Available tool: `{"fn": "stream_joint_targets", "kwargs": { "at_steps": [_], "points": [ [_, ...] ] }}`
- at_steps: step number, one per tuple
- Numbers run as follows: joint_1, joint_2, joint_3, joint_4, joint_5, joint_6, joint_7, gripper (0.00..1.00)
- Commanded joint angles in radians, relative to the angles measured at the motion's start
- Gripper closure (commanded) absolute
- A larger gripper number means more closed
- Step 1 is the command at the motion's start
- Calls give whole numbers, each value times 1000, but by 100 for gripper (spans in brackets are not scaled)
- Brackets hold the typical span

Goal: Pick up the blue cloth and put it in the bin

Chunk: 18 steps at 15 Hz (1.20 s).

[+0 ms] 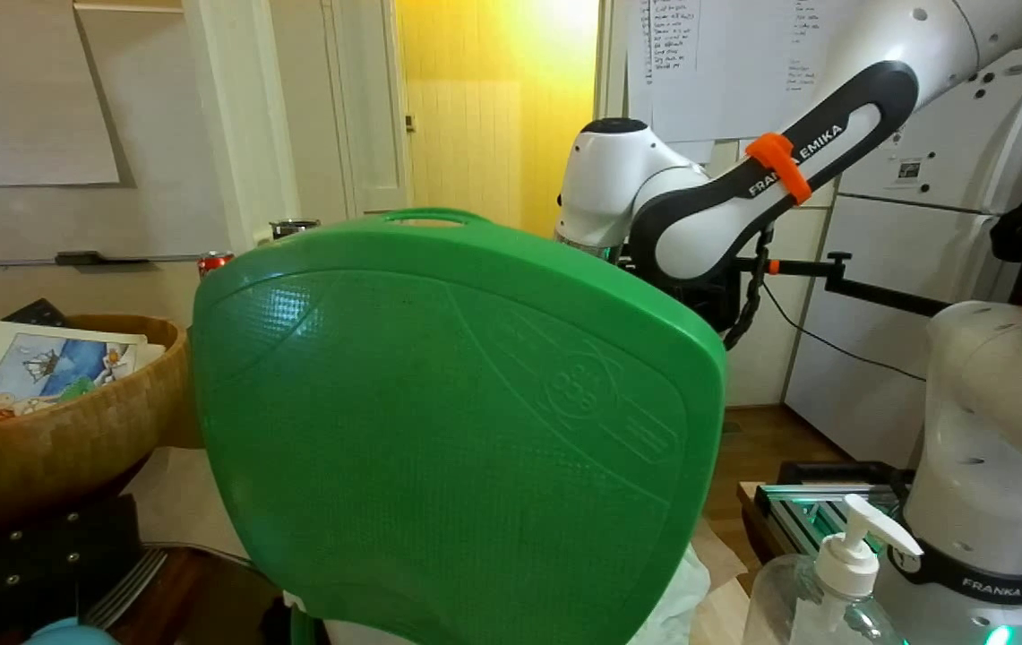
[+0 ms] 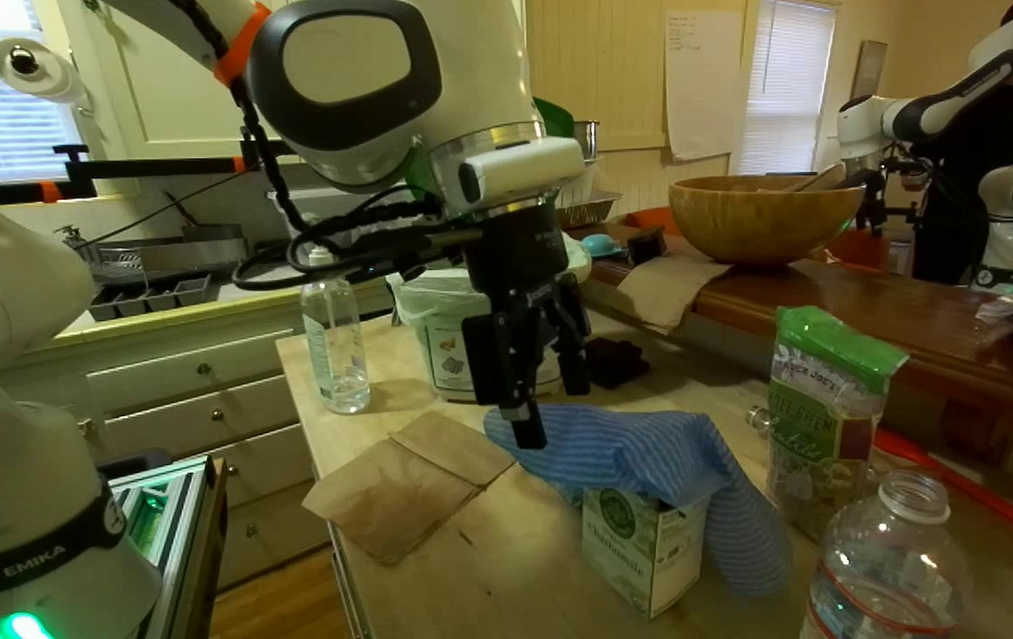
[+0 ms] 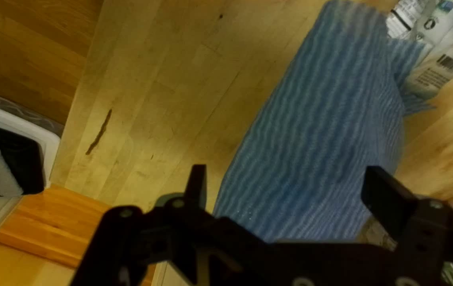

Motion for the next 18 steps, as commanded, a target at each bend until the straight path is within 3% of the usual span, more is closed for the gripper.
{"fn": "stream_joint_targets", "kwargs": {
  "at_steps": [1,9,15,18],
  "points": [
    [-11,11,-9,41,35,6,1,0],
    [7,116,-36,80,137,65,-19,0],
    [26,194,-52,115,225,177,-44,0],
    [38,227,-59,136,273,155,-88,0]
  ]
}}
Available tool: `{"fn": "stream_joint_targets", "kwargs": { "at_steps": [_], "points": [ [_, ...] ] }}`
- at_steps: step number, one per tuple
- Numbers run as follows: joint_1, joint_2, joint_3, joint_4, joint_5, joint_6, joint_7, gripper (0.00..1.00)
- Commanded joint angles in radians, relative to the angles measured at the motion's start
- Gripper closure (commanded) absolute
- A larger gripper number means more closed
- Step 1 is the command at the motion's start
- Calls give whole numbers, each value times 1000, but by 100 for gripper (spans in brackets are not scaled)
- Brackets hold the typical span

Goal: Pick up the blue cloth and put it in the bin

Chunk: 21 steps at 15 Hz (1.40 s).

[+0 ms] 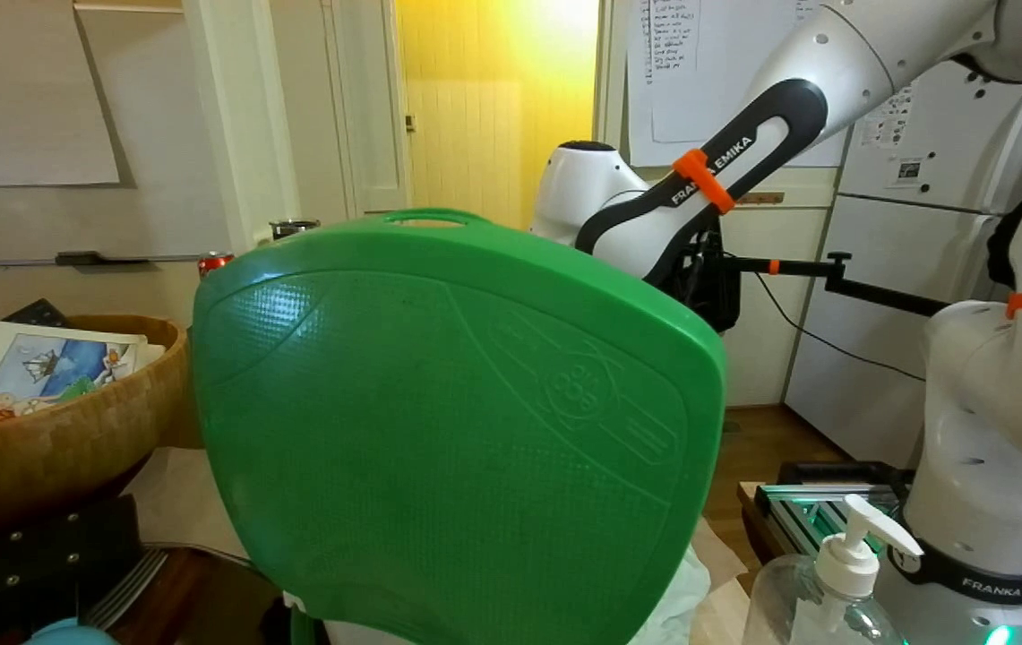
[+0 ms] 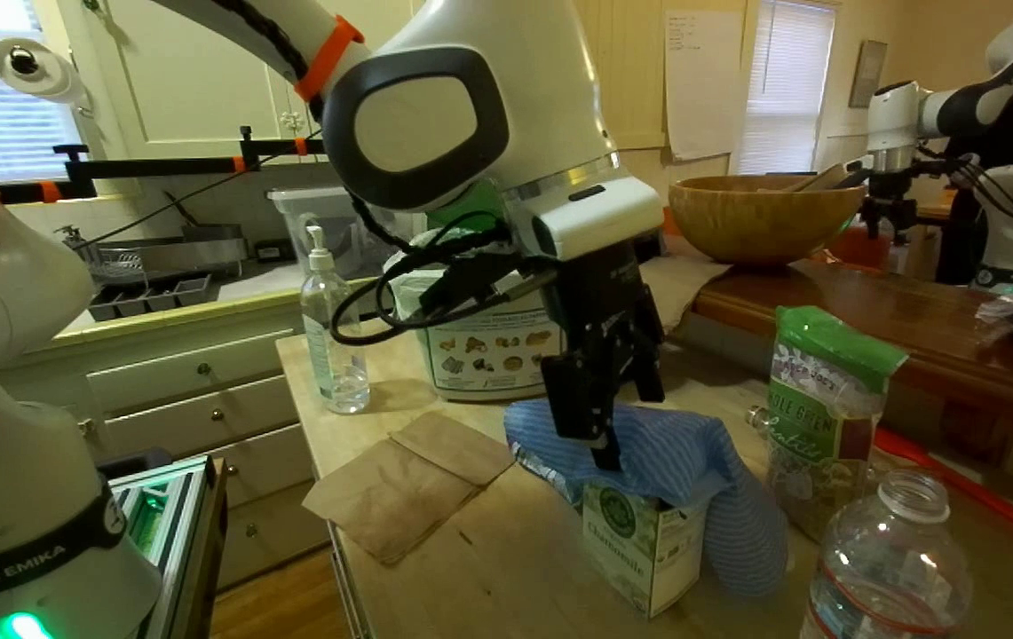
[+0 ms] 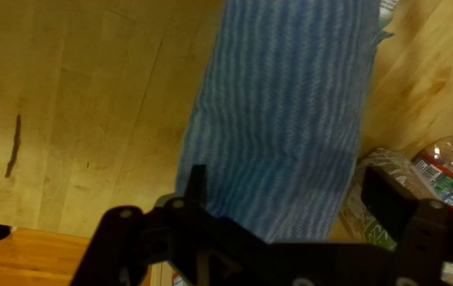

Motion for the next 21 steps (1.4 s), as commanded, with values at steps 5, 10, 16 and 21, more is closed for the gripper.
{"fn": "stream_joint_targets", "kwargs": {
  "at_steps": [5,10,16,21],
  "points": [
    [39,92,-29,68,103,-132,-142,0],
    [44,129,-41,89,82,-118,-150,0],
    [65,151,-41,72,65,-84,-167,0],
    [82,167,-46,68,43,-74,-177,26]
  ]
}}
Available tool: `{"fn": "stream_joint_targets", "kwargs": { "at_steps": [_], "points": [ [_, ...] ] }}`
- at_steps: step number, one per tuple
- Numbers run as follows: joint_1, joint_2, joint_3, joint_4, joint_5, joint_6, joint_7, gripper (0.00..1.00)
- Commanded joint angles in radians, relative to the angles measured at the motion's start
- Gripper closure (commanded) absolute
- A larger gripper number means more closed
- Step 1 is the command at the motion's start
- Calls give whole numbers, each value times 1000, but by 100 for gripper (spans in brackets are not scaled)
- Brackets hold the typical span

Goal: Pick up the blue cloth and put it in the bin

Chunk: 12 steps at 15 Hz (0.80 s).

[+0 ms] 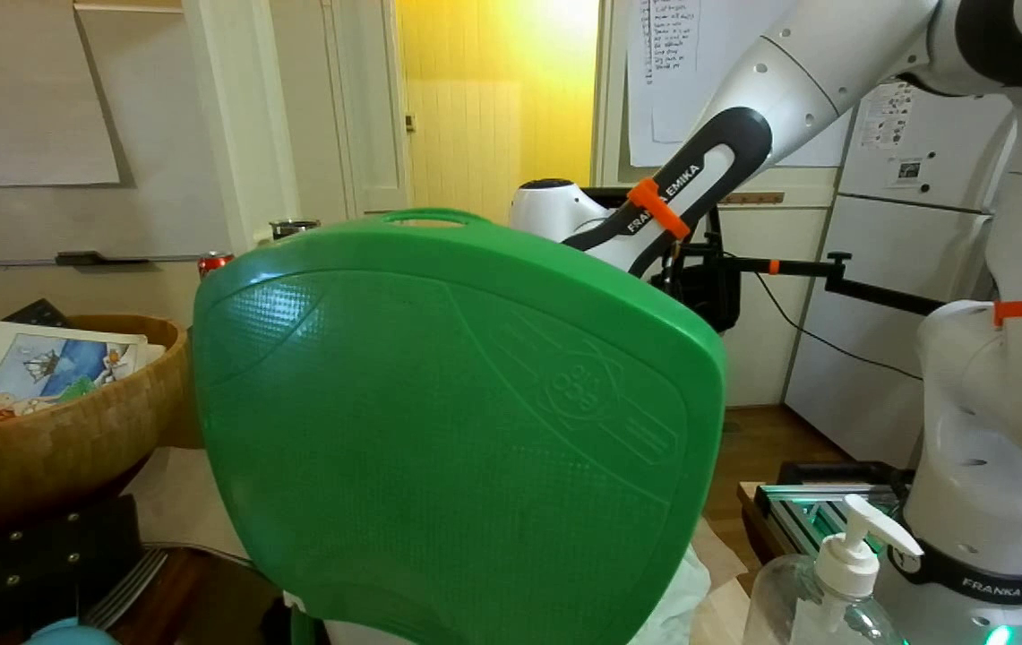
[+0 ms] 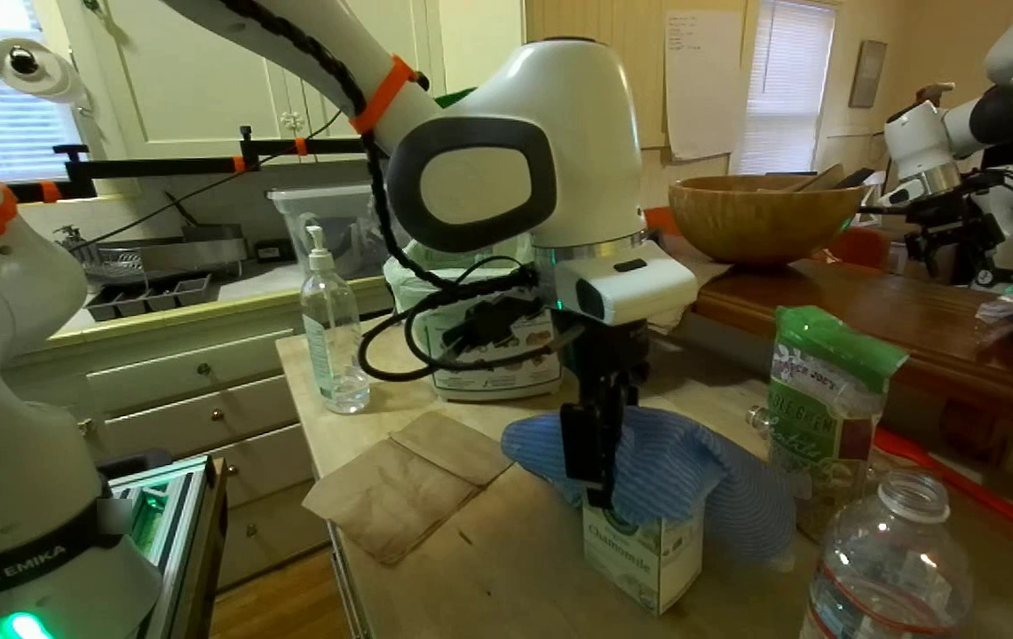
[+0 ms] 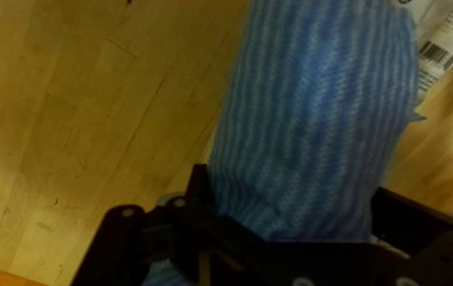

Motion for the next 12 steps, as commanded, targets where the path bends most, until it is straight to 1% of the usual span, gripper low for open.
{"fn": "stream_joint_targets", "kwargs": {
  "at_steps": [1,2,3,5,6,8,9,11,12],
  "points": [
    [20,26,-19,-6,-23,17,-18,32],
    [22,23,-20,-4,-26,17,-18,41],
    [23,20,-21,-3,-30,15,-20,47],
    [22,15,-25,-3,-39,11,-25,62],
    [22,12,-27,-3,-42,9,-29,68],
    [23,2,-28,-5,-49,3,-34,73],
    [24,-6,-28,-6,-48,-6,-37,78],
    [26,-19,-25,-8,-43,-21,-49,77],
    [28,-26,-24,-10,-40,-25,-55,80]
  ]
}}
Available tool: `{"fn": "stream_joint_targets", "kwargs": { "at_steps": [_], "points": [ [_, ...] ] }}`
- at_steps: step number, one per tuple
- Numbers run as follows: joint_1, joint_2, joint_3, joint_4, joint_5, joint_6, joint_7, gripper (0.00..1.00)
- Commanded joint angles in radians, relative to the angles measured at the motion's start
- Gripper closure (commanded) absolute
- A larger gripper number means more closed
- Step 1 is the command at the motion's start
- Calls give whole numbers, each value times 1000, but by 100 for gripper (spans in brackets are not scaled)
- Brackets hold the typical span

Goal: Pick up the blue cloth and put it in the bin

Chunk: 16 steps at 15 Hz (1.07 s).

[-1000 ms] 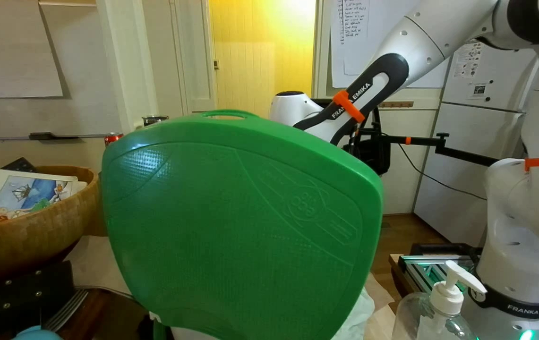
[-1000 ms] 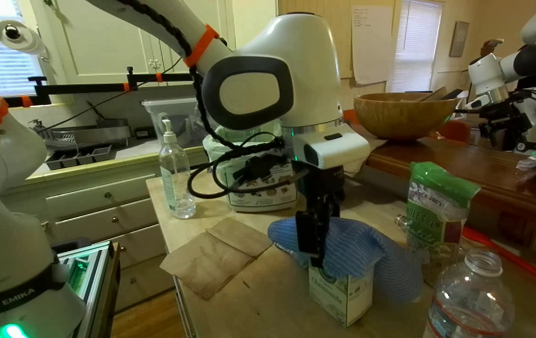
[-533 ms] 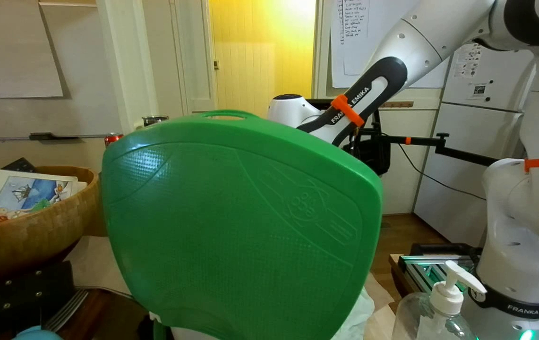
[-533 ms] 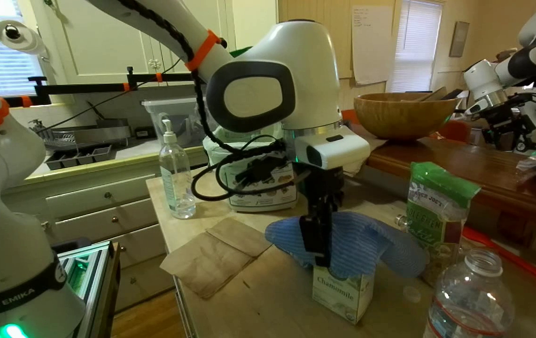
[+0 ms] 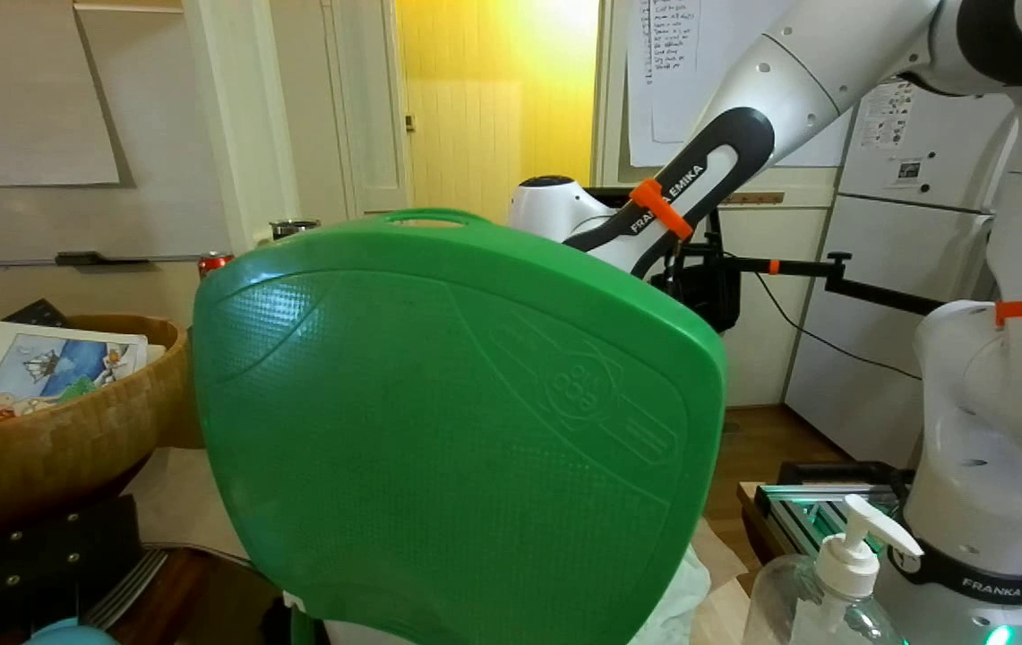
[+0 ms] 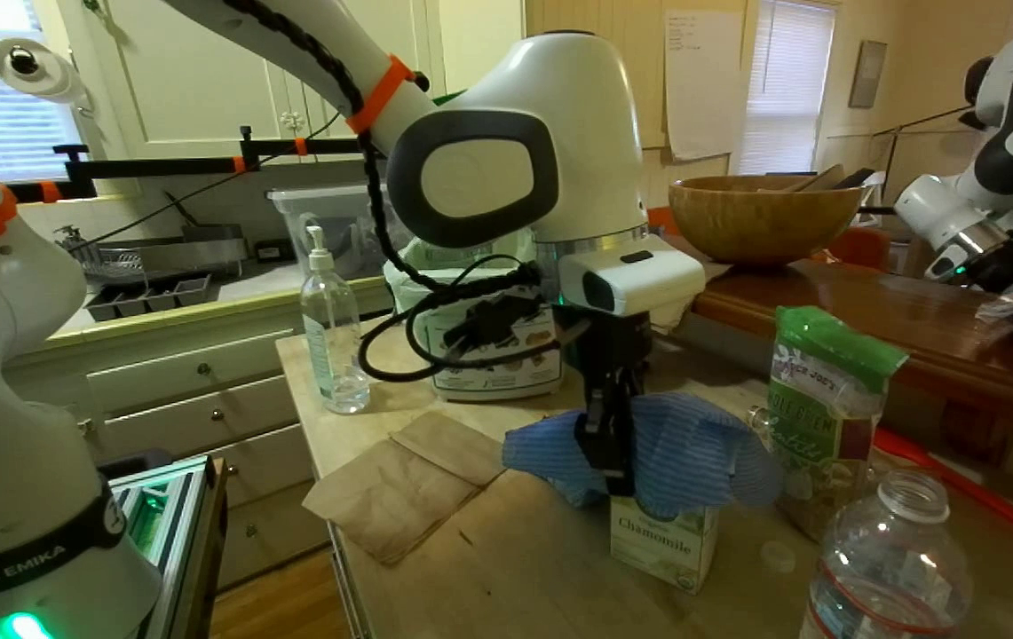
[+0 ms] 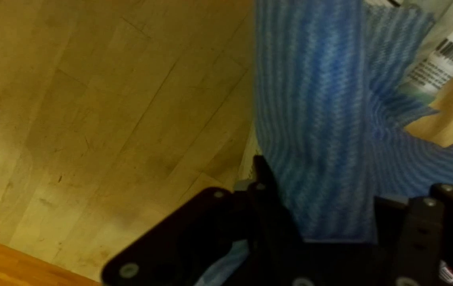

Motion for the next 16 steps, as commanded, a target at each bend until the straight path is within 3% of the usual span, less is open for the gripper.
{"fn": "stream_joint_targets", "kwargs": {
  "at_steps": [1,5,10,11,12,14,16],
  "points": [
    [18,-29,-5,-16,-6,-29,-22,79],
    [27,-85,5,-25,-19,-64,-25,84],
    [21,-141,23,-22,-45,-115,-32,100],
    [19,-146,25,-24,-49,-121,-33,100],
    [16,-148,27,-28,-63,-123,-31,77],
    [11,-149,25,-34,-82,-118,-29,70],
    [7,-159,23,-37,-92,-118,-34,55]
  ]
}}
